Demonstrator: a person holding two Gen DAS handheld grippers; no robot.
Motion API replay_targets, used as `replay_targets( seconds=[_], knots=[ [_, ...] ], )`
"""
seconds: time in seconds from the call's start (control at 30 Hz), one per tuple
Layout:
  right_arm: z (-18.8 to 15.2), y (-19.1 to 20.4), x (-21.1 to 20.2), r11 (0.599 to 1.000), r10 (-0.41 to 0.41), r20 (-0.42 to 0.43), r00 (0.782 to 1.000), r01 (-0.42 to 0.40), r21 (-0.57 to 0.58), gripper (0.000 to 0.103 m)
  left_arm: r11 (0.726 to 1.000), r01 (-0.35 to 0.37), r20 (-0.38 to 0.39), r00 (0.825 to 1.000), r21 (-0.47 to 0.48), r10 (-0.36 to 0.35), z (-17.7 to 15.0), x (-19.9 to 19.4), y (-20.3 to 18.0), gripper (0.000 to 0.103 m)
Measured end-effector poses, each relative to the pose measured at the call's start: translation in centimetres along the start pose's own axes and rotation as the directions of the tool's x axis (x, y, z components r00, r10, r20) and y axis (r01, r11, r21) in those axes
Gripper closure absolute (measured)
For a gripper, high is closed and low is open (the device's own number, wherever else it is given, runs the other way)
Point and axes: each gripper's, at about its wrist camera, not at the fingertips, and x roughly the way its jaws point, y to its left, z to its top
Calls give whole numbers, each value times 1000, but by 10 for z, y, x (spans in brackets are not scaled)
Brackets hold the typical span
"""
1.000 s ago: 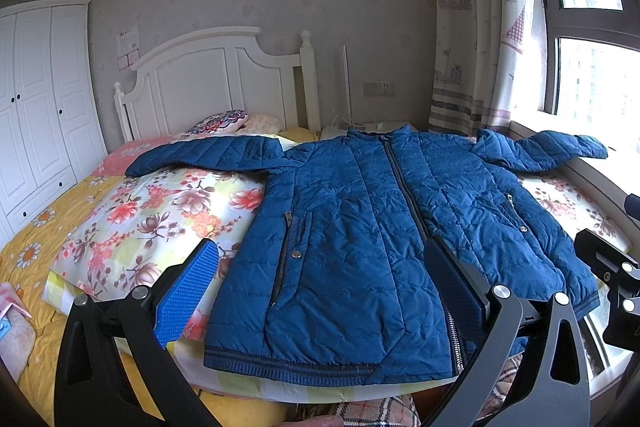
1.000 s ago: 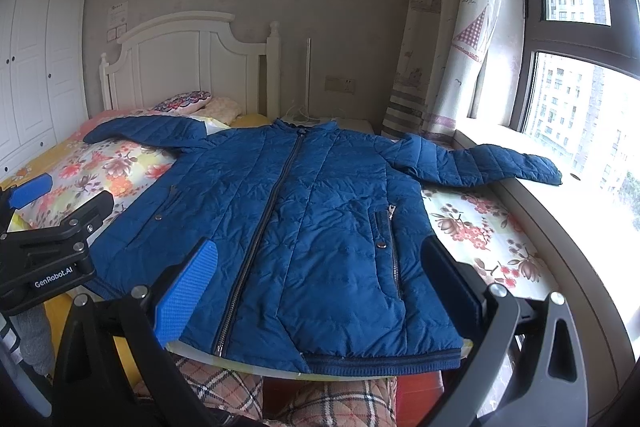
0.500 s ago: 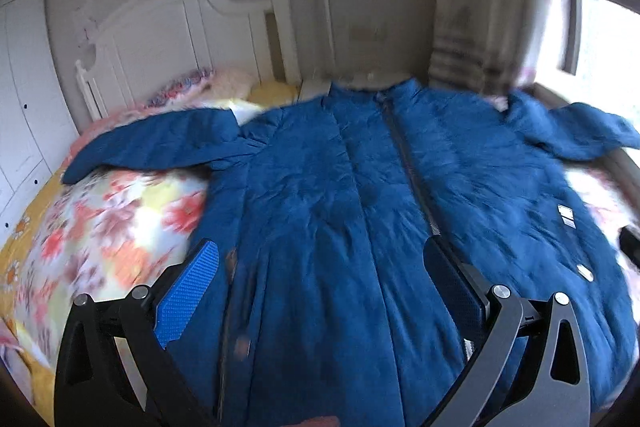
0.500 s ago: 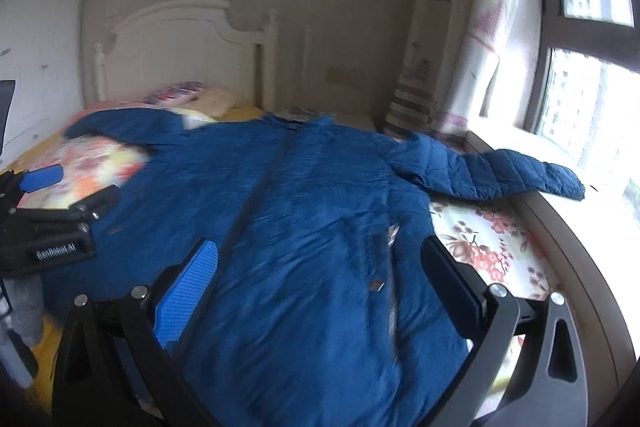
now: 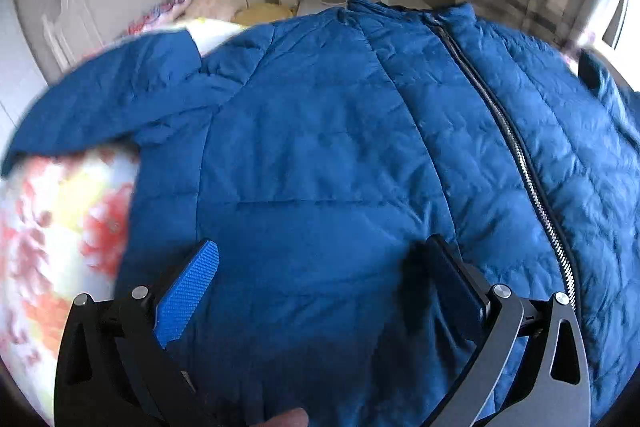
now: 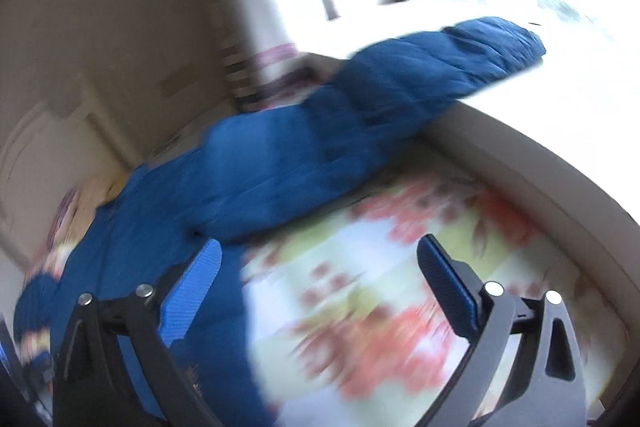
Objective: Fold large clothes
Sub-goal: 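Grasp the jacket sleeve with the right tool and lift it across the body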
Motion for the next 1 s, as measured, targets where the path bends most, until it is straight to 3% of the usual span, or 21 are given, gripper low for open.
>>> replay_targets(
  seconds=[0.2,0.4,0.47,0.5,0.53,0.63,0.7,0.77,0.83,0.9,0.97,1.0],
  knots=[
    [30,-20,59,995,-67,-41,997,70,68,8,1000,-2,-3,1000,-14,1,-5,3,0,4],
    [43,-14,93,990,-104,-57,993,109,88,11,999,-21,-11,1000,-37,21,1,8,-1,4],
    [49,-11,96,990,-102,-34,994,104,92,29,999,-27,-11,1000,-40,26,3,9,-2,4],
    [51,-8,95,992,-85,-12,996,86,90,66,999,-28,-9,1000,-39,28,3,9,-2,4],
    [53,-3,89,994,-80,36,996,77,82,86,999,-28,-7,1000,-39,28,3,9,-2,4],
    [60,44,58,995,-61,195,979,74,-61,92,999,-31,-4,1000,-38,31,3,9,-2,4],
    [61,85,44,984,-1,234,972,42,-173,93,999,-33,-2,999,-37,33,2,9,-2,4],
    [55,141,30,945,72,265,962,19,-326,93,999,-33,-1,999,-37,33,2,8,-2,4],
    [37,192,23,884,160,236,958,-32,-466,93,999,-33,-1,999,-37,33,2,8,-2,4],
    [2,245,24,785,243,133,961,-114,-608,92,999,-31,-1,1000,-38,31,2,8,-2,4],
    [-36,279,38,698,271,-20,962,-211,-684,79,999,-30,-1,1000,-39,30,2,8,-2,4],
    [-58,290,51,661,270,-121,955,-275,-698,67,999,-30,0,1000,-39,30,2,8,-2,4]
  ],
)
